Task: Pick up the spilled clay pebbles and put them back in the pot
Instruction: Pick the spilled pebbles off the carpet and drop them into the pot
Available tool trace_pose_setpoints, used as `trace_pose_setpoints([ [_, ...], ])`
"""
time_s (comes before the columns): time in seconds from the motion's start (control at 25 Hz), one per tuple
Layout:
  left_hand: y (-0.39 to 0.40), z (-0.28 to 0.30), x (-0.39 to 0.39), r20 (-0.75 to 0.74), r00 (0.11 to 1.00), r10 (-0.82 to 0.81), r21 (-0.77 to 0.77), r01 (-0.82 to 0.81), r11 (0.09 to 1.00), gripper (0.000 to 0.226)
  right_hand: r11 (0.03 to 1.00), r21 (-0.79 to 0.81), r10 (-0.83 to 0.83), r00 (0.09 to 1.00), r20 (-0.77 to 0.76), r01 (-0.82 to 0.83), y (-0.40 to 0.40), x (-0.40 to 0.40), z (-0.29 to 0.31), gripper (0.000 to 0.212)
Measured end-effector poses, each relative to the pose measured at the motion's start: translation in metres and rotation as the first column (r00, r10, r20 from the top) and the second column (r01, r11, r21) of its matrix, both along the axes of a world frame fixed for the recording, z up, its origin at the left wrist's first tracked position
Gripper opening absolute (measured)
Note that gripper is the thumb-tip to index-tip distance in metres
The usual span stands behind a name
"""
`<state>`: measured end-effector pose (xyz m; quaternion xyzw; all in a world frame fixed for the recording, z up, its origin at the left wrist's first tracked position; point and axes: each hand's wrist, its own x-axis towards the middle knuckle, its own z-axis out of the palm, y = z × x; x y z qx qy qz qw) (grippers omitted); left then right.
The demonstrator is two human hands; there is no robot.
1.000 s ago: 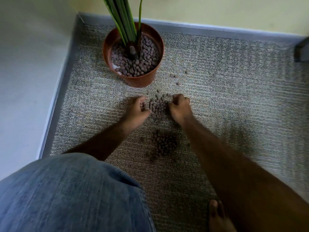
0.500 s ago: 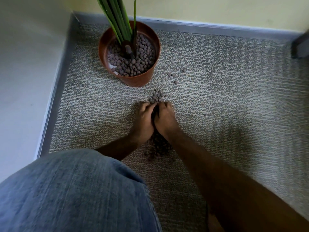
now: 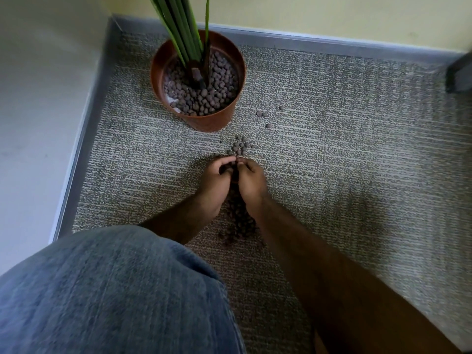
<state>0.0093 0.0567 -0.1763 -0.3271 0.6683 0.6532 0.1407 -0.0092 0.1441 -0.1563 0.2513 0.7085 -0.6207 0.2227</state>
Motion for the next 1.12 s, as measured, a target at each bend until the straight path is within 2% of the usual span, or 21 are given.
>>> trace_pose_setpoints([
  [0.08, -0.001, 0.001, -0.001, 0.022, 0.997, 0.067, 0.124, -0.069, 0.99, 0.036, 0.995, -0.077, -0.065, 0.996, 0.058, 0.069, 0.002, -0.002, -0.001, 0.031],
  [0.12, -0.003, 0.001, -0.002, 0.025, 0.995, 0.095, 0.177, -0.098, 0.979, 0.035, 0.977, -0.173, -0.108, 0.989, 0.098, 0.124, 0.004, -0.003, -0.001, 0.033],
  [0.2, -0.01, 0.004, -0.004, 0.02, 0.989, 0.147, 0.285, -0.147, 0.947, 0.032, 0.897, -0.372, -0.18, 0.965, 0.19, 0.241, 0.008, -0.006, 0.001, 0.035],
  [0.32, -0.019, 0.015, -0.006, 0.005, 0.978, 0.207, 0.445, -0.187, 0.876, 0.03, 0.778, -0.515, -0.244, 0.928, 0.283, 0.361, 0.012, -0.012, 0.007, 0.033],
  [0.52, -0.025, 0.057, -0.017, -0.084, 0.964, 0.251, 0.56, -0.163, 0.813, 0.029, 0.662, -0.67, -0.216, 0.942, 0.258, 0.335, 0.011, -0.028, 0.036, 0.031],
  [0.68, -0.032, 0.094, -0.03, -0.167, 0.949, 0.267, 0.606, -0.115, 0.787, 0.026, 0.631, -0.736, -0.187, 0.969, 0.161, 0.244, 0.006, -0.046, 0.072, 0.032],
  [0.84, -0.042, 0.121, -0.044, -0.202, 0.916, 0.346, 0.65, -0.139, 0.748, 0.026, 0.65, -0.736, -0.176, 0.98, 0.097, 0.189, -0.01, -0.064, 0.107, 0.032],
  [1.12, -0.06, 0.145, -0.082, -0.02, 0.835, 0.55, 0.647, -0.408, 0.644, 0.036, 0.691, -0.662, -0.221, 0.956, 0.192, 0.292, -0.052, -0.1, 0.136, 0.018],
])
